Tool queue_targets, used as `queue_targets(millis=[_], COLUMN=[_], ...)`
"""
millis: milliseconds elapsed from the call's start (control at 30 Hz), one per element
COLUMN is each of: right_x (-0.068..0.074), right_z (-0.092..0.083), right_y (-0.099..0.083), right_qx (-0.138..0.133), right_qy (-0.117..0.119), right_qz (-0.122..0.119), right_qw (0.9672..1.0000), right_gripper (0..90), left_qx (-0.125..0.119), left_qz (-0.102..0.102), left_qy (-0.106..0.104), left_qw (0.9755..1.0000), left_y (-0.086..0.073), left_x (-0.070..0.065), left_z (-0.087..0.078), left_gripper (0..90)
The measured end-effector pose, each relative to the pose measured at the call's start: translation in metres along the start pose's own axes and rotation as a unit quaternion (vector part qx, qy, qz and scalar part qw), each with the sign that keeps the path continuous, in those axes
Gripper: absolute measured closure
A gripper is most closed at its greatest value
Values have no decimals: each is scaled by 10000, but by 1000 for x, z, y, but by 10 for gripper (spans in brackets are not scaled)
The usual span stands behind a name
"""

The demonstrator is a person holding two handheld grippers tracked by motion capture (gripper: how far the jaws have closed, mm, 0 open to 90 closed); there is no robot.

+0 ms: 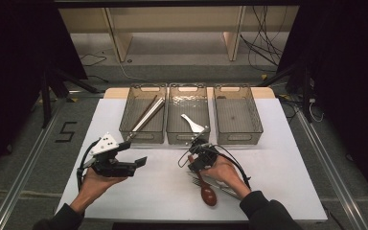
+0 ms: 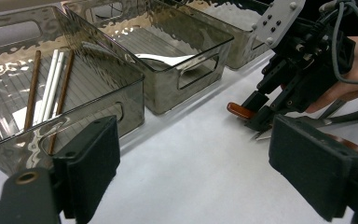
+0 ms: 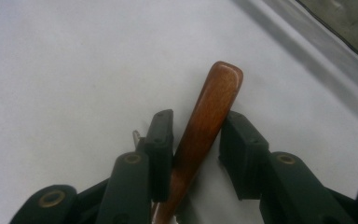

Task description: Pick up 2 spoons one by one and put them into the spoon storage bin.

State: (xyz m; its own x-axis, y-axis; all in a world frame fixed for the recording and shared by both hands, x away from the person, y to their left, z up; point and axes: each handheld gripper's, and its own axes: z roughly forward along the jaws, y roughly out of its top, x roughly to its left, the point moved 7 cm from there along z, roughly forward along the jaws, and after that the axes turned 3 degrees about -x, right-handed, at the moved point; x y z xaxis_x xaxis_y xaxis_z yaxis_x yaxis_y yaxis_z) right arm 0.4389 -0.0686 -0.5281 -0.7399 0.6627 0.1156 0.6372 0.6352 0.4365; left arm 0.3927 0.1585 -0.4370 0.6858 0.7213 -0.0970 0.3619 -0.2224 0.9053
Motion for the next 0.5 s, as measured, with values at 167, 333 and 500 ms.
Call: queue_targets(millis=[167,333,500], right_x=[1,1,3], right_z=[0,-1,-1], right_y=[-1,-2,-1], right_qx=[31,79,67], right_qy=[-16,16,41], right_qz=[-58,8,-9], right_qw=[10000,10000,10000], right_gripper=[750,777,787], left_qx=[2,7,12], left_qz=[3,7,21], left_qy=[1,0,-4], left_qw=[10000,10000,10000], left_y=[0,0,0], left_x=[0,0,0], left_z=[0,0,0], left_gripper=[158,157,158])
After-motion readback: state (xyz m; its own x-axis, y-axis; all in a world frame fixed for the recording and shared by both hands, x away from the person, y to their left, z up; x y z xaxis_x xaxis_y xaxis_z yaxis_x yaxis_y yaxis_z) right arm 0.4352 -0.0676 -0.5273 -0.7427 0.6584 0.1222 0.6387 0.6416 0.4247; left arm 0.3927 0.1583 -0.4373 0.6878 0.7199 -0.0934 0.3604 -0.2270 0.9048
